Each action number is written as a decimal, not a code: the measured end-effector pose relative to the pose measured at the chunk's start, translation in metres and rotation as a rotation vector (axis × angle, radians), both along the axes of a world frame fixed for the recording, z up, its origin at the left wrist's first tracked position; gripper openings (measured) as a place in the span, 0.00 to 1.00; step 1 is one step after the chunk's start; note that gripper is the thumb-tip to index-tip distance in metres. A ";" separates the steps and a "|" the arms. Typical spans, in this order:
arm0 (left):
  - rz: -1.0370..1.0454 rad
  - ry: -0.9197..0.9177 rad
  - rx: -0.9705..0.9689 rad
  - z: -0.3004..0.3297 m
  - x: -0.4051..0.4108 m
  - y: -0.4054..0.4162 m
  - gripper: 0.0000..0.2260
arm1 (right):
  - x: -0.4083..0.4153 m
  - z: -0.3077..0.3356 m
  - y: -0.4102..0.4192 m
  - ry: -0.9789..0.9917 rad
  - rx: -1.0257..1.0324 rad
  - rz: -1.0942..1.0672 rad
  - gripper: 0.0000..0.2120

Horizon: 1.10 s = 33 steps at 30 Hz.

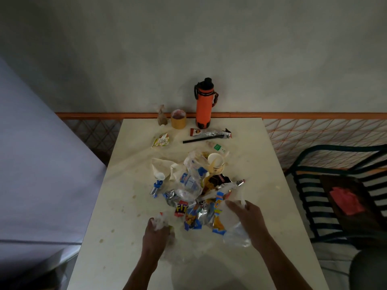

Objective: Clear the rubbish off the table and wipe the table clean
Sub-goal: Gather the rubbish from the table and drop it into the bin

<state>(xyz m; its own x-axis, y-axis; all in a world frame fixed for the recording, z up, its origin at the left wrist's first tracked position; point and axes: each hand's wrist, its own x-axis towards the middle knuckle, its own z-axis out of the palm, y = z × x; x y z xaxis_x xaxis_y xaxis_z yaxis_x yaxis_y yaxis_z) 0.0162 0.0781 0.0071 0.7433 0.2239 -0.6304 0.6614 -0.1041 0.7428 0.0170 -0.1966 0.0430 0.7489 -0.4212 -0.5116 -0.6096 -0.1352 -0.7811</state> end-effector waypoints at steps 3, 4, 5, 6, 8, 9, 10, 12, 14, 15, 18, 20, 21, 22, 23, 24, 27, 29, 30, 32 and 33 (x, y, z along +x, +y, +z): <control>-0.051 0.004 0.000 0.002 0.000 -0.004 0.08 | -0.002 -0.004 -0.002 0.071 -0.096 0.025 0.11; -0.073 0.012 -0.007 0.001 0.001 -0.005 0.09 | -0.002 -0.004 -0.001 0.088 -0.134 0.034 0.08; -0.090 0.027 -0.013 0.001 0.002 -0.005 0.12 | -0.002 -0.006 0.001 0.095 -0.176 0.050 0.06; -0.111 0.043 -0.014 0.000 0.003 -0.005 0.15 | -0.001 -0.008 0.002 0.102 -0.213 0.062 0.04; -0.160 0.075 0.024 -0.011 0.005 -0.001 0.18 | 0.002 -0.016 0.006 0.110 -0.264 0.105 0.05; -0.179 0.088 0.045 -0.020 0.006 0.001 0.20 | 0.004 -0.022 0.007 0.127 -0.281 0.146 0.11; -0.191 0.099 0.066 -0.022 0.006 0.001 0.21 | 0.006 -0.027 0.009 0.160 -0.290 0.189 0.18; -0.205 0.106 0.109 -0.017 0.005 -0.001 0.19 | 0.009 -0.034 0.014 0.227 -0.292 0.270 0.28; -0.200 0.114 0.149 -0.007 0.004 -0.003 0.15 | 0.012 -0.040 0.022 0.279 -0.306 0.327 0.32; -0.197 0.129 0.157 -0.006 0.004 -0.003 0.15 | 0.012 -0.044 0.025 0.294 -0.331 0.341 0.33; -0.198 0.159 0.184 -0.013 0.003 0.003 0.19 | 0.007 -0.056 0.034 0.276 -0.438 0.330 0.33; -0.202 0.166 0.217 -0.016 0.002 0.008 0.21 | 0.003 -0.061 0.037 0.256 -0.491 0.319 0.30; -0.205 0.162 0.235 -0.017 0.003 0.010 0.22 | 0.002 -0.065 0.036 0.250 -0.497 0.312 0.29; -0.206 0.161 0.247 -0.016 0.003 0.013 0.23 | 0.001 -0.067 0.035 0.245 -0.499 0.309 0.28; -0.204 0.165 0.257 -0.015 0.002 0.016 0.24 | 0.000 -0.068 0.035 0.238 -0.513 0.317 0.26; -0.204 0.166 0.264 -0.018 0.003 0.017 0.25 | 0.000 -0.069 0.032 0.244 -0.528 0.328 0.24; -0.189 0.176 0.266 -0.023 0.003 0.019 0.27 | 0.001 -0.069 0.026 0.267 -0.526 0.345 0.20; -0.189 0.172 0.262 -0.024 0.004 0.015 0.24 | 0.001 -0.066 0.021 0.262 -0.499 0.331 0.18; -0.188 0.167 0.252 -0.024 0.003 0.011 0.23 | 0.000 -0.064 0.017 0.248 -0.508 0.330 0.17; -0.198 0.157 0.231 -0.026 0.003 0.006 0.23 | -0.001 -0.062 0.010 0.210 -0.525 0.322 0.15; -0.202 0.154 0.220 -0.027 0.002 0.004 0.24 | -0.002 -0.060 0.007 0.200 -0.521 0.292 0.14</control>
<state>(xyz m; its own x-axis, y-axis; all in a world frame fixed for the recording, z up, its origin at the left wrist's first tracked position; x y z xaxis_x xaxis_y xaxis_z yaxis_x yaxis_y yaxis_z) 0.0185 0.0822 -0.0201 0.6860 0.2249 -0.6919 0.7140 -0.3909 0.5809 0.0148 -0.1896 -0.0174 0.7816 -0.4458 -0.4363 -0.6178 -0.6500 -0.4425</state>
